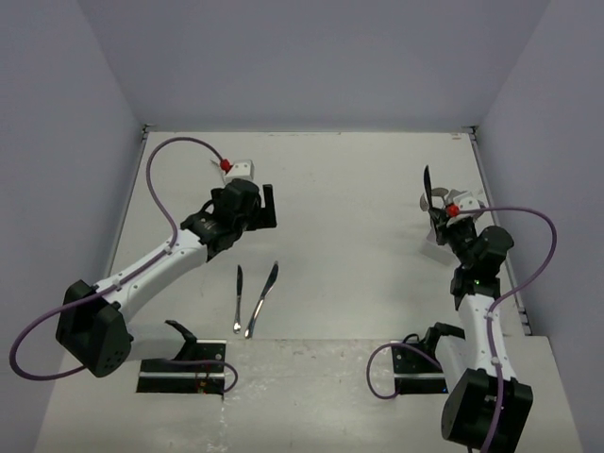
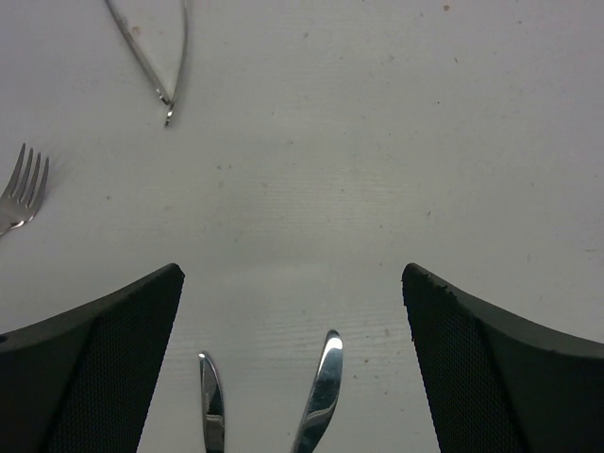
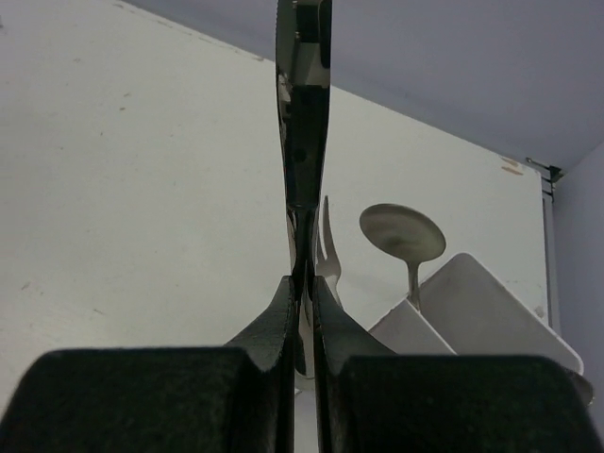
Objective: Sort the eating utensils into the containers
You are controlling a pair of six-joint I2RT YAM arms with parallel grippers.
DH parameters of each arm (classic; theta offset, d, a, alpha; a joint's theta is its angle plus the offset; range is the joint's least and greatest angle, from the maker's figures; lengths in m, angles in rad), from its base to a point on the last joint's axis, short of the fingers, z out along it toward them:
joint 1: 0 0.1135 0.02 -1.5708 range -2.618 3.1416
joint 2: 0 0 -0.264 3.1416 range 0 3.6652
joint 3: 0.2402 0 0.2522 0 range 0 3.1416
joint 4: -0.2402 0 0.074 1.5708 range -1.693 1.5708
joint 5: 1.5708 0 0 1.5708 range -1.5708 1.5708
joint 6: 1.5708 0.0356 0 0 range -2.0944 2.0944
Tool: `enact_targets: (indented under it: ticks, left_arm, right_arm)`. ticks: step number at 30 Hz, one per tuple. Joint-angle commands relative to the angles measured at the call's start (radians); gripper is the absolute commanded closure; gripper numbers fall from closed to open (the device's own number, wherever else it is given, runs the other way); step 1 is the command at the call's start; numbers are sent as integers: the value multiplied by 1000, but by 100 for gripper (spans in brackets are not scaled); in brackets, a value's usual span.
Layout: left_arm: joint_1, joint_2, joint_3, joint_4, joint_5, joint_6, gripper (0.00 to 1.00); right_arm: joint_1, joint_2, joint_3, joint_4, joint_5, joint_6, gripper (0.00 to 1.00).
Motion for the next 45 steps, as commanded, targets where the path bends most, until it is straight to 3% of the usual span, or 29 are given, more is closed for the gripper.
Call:
enact_targets:
  ticks: [1, 13, 19, 21, 26, 28, 34, 39, 41, 43, 44, 45]
  left_arm:
    - [7, 34, 77, 71, 4, 65, 0]
    - [73, 205, 257, 158, 108, 148, 0]
    - [104, 269, 329, 140, 122, 163, 0]
    - [107, 263, 330, 166, 142, 171, 0]
    - [108, 239, 343, 195, 147, 194, 0]
    - [110, 229, 340, 198, 127, 200, 0]
    - [114, 222, 344, 189, 128, 202, 0]
    - [114, 200, 333, 175, 101, 199, 0]
    - [116, 193, 329, 169, 90, 194, 0]
    - [114, 180, 318, 157, 87, 185, 0]
    - [114, 173, 314, 150, 78, 167, 0]
    - [114, 162, 306, 138, 76, 159, 0]
  right_arm:
    - [-14, 14, -29, 52, -78, -82, 100]
    - [-53, 49, -78, 53, 57, -114, 100]
    - [-113, 58, -98, 99, 43, -93, 100]
    - [-115, 71, -98, 104, 38, -82, 94]
    - [-116, 46, -107, 102, 32, -88, 90]
    - [-116, 22, -109, 99, 46, -85, 80]
    - [-115, 8, -112, 99, 64, -74, 67]
    - [-116, -59, -81, 65, 71, -58, 63]
    - [-116, -133, -53, 45, 77, -28, 52]
    - [-115, -181, 9, 6, 95, 34, 29]
    - [-116, -182, 37, -45, 75, 57, 8]
    - [-116, -178, 74, -72, 48, 83, 1]
